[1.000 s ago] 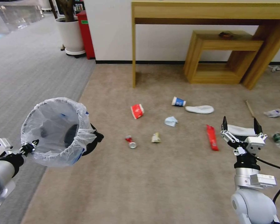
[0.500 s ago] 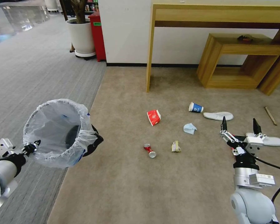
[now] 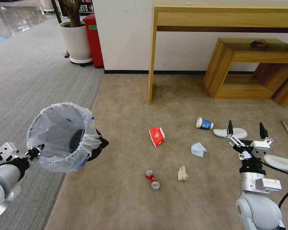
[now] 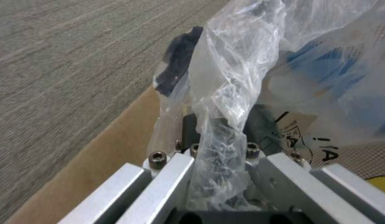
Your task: Pick up the trash bin and place the garbage on the floor into it.
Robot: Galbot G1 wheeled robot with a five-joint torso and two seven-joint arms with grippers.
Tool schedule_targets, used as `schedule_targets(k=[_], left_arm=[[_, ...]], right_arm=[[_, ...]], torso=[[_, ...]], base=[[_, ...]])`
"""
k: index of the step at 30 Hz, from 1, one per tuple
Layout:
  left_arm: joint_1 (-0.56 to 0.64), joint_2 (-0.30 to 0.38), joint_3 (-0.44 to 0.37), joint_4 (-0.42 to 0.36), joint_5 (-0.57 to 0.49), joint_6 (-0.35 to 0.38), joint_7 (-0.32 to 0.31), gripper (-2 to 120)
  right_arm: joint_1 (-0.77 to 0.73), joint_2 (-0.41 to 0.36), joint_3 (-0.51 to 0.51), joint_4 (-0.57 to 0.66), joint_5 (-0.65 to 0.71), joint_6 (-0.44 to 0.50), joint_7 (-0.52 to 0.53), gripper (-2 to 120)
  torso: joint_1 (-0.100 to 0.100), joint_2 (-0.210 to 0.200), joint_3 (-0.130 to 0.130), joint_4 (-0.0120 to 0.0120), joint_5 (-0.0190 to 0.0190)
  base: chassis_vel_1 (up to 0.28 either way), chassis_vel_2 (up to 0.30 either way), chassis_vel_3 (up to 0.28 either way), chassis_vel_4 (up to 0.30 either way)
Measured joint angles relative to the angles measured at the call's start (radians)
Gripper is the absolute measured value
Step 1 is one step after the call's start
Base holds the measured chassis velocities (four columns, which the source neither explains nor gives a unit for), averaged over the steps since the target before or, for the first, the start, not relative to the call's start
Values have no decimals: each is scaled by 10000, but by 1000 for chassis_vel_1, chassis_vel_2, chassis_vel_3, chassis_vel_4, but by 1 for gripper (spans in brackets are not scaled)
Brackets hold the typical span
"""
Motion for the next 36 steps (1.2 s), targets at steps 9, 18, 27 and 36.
schedule_targets(k=[9,18,27,36], left_arm=[[-38,25,-35,19,6,0,5,0],[27,-7,25,-44,104,1,18,0],[137,0,-23,-292,111,1,19,0],[271,-116,-32,-608,249,1,-2,0]], right_arm=[[-3,-131,-287,-27,-34,-249,133,100],[-327,-1781,-1172,103,1044,-2079,-430,100],[-163,-3797,-2844,-11,3079,-4631,-1257,100],[1023,-4212,-3900,-1260,2034,-6709,-4574,100]], torso=[[-6,0,-5,0,4],[-7,0,-5,0,3],[-6,1,-4,1,5],[-4,0,-3,1,4]], base=[[-52,56,39,-46],[0,0,0,0],[0,0,0,0],[0,0,0,0]])
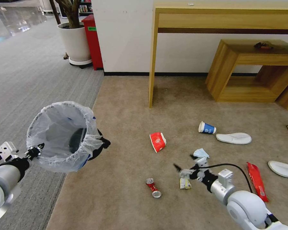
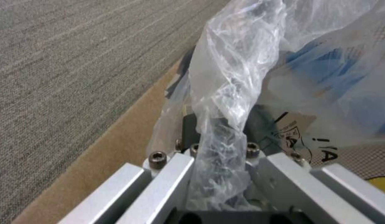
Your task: Pick up the trash bin and place the garbage on the floor into it.
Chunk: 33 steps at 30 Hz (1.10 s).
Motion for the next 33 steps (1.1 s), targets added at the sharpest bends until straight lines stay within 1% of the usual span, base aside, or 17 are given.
schedule_targets(k=[1,3,4,7,8,11,13,15,16,19,24,27,31,33], left_arm=[[0,0,0,0,0,0,0,0],[24,-28,-6,-94,45,0,-7,0],[24,-28,-6,-94,45,0,-7,0],[70,-52,-19,-133,154,0,-9,0],[70,-52,-19,-133,154,0,-9,0],[86,-107,1,-130,255,0,-8,0],[86,-107,1,-130,255,0,-8,0],[104,-203,162,-126,413,0,-1,0],[104,-203,162,-126,413,0,-1,0],[107,-298,363,-106,640,0,35,0],[124,-369,489,-56,822,0,92,0],[138,-406,527,-18,927,0,138,0],[137,-450,566,6,994,0,153,0],[136,-524,650,25,1088,0,180,0]], right_arm=[[0,0,0,0,0,0,0,100],[402,67,-489,-462,-491,-249,-432,100],[402,67,-489,-462,-491,-249,-432,100],[944,262,-1219,-1061,-1061,-282,-793,100],[944,262,-1219,-1061,-1061,-282,-793,100],[1347,413,-1776,-1513,-1314,-280,-805,100],[1347,413,-1776,-1513,-1314,-280,-805,100],[1788,532,-2467,-2044,-1442,-367,-382,100],[1788,532,-2467,-2044,-1442,-367,-382,100],[2195,676,-3042,-2504,-1248,-533,248,100],[2553,915,-3493,-2961,-877,-576,621,100],[2773,1119,-3870,-3272,-429,-678,959,100],[2901,1273,-4092,-3500,-188,-786,1225,100],[3060,1491,-4323,-3766,177,-949,1698,100]], torso=[[0,0,0,0,0],[0,0,0,0,0],[0,0,0,0,0],[0,0,0,0,-1],[0,0,0,0,-1],[0,0,0,0,0],[0,0,0,0,0],[0,0,0,-1,-2],[0,0,0,-1,-2],[0,0,0,-1,-1],[0,0,0,0,-2],[0,1,0,-1,-1],[1,1,0,-1,0],[0,1,0,-1,-1]], base=[[0,0,0,0],[0,0,0,0],[0,0,0,0],[0,0,0,0],[0,0,0,0],[0,0,0,0],[0,0,0,0],[0,0,0,0],[0,0,0,0],[0,0,0,0],[0,0,0,0],[0,0,0,0],[0,0,0,0],[0,0,0,0]])
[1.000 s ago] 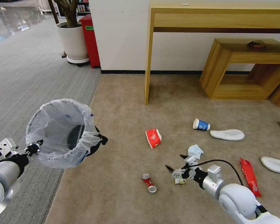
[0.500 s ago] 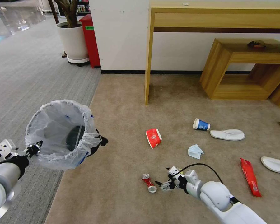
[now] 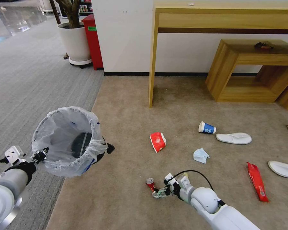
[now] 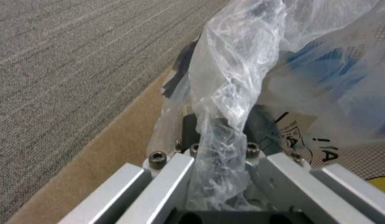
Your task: Pick up the trash bin and place the garbage on the floor into it.
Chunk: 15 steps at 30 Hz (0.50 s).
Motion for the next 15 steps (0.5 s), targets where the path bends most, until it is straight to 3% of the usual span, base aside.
schedule_targets(k=[8,15], left_arm=[[-34,-130,151,44,175,0,40,0],[-64,-124,133,46,185,0,41,0]], right_arm=[[394,597,-429,-629,859,-327,1343,100],[471,810,-515,-926,979,-454,1617,100]], torso=[[0,0,0,0,0],[0,0,0,0,1]], base=[[0,0,0,0],[0,0,0,0]])
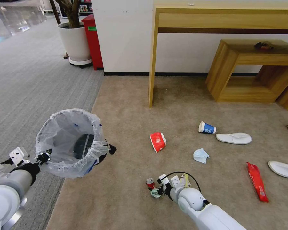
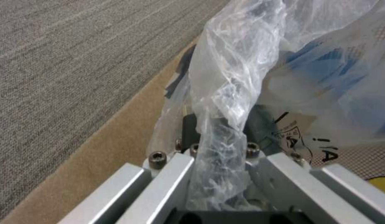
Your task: Pick up the trash bin and place the garbage on the floor into it.
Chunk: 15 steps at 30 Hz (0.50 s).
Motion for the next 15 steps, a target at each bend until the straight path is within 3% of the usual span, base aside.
schedule_targets(k=[10,15], left_arm=[[-58,-31,46,85,39,0,2,0],[-73,10,13,129,36,0,18,0]], right_arm=[[51,352,-48,-274,-67,-128,-41,98],[-2,363,-76,-344,-229,-144,-189,88]], torso=[[0,1,0,1,0],[0,1,0,0,-1]], base=[[0,0,0,0],[0,0,0,0]])
